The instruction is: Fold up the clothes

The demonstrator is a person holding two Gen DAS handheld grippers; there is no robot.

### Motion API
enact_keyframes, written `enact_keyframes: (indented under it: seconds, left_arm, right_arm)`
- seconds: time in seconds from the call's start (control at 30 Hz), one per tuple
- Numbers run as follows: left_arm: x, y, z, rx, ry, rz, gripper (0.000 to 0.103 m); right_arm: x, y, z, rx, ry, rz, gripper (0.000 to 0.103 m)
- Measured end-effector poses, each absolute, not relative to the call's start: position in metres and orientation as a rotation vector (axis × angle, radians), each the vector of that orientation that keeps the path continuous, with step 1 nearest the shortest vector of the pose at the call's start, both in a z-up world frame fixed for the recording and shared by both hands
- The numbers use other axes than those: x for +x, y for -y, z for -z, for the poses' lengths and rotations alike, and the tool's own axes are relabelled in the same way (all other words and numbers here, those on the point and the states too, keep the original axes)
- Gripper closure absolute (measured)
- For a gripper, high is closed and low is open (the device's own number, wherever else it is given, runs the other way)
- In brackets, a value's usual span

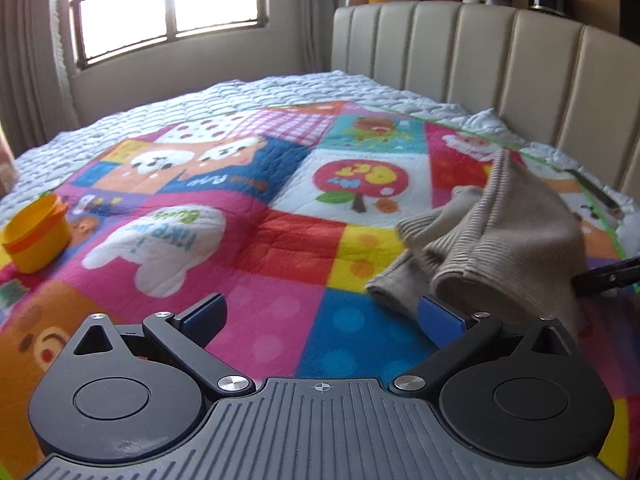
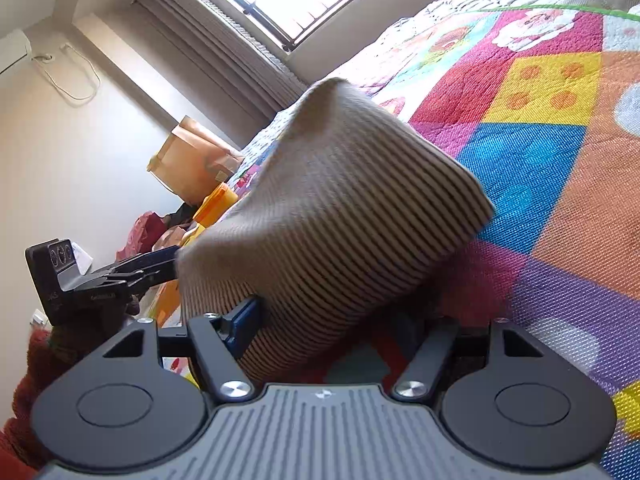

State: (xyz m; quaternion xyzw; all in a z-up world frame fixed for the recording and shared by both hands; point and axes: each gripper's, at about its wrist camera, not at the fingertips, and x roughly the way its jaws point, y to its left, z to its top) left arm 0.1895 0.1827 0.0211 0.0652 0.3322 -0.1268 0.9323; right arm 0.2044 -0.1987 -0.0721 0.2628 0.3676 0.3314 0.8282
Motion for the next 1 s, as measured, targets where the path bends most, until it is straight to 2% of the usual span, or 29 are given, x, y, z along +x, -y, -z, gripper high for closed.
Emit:
enact_keyframes:
  seconds: [0.2, 0.4, 0.57, 0.7, 0.8, 1.0]
  left_arm:
    - [0.178, -0.218, -0.034, -0.101, -0.646, 0.268, 0.000]
    - [0.194, -0.137, -0.045, 0.020, -0.583, 0.550, 0.000]
    - [0.234, -0.086, -0.005, 0.091, -0.711, 0.685, 0.000]
    - [0.262, -0.102, 0.038, -0.178, -0.852, 0.720, 0.000]
    - [0.259, -0.108, 0.044, -0.269, -0.840, 0.683, 0.000]
    - [0.238, -0.086, 0.038, -0.243, -0.844, 0.665, 0.000]
  right_arm:
    - [0.201, 0.198, 0.073, 0.540, -0.766, -0.702, 0.033]
    - [0.194, 0.192, 0.071, 0.534, -0.761, -0.671, 0.031]
    - [0.196, 0.198, 0.070, 0.594, -0.790, -0.649, 0.032]
    - [0.210, 0.213, 0.075, 0.708, -0.840, -0.639, 0.039]
    - [0.225, 0.215, 0.073, 0.710, -0.854, -0.637, 0.039]
    - [0.249, 0.202, 0.060, 0.570, -0.849, -0.595, 0.035]
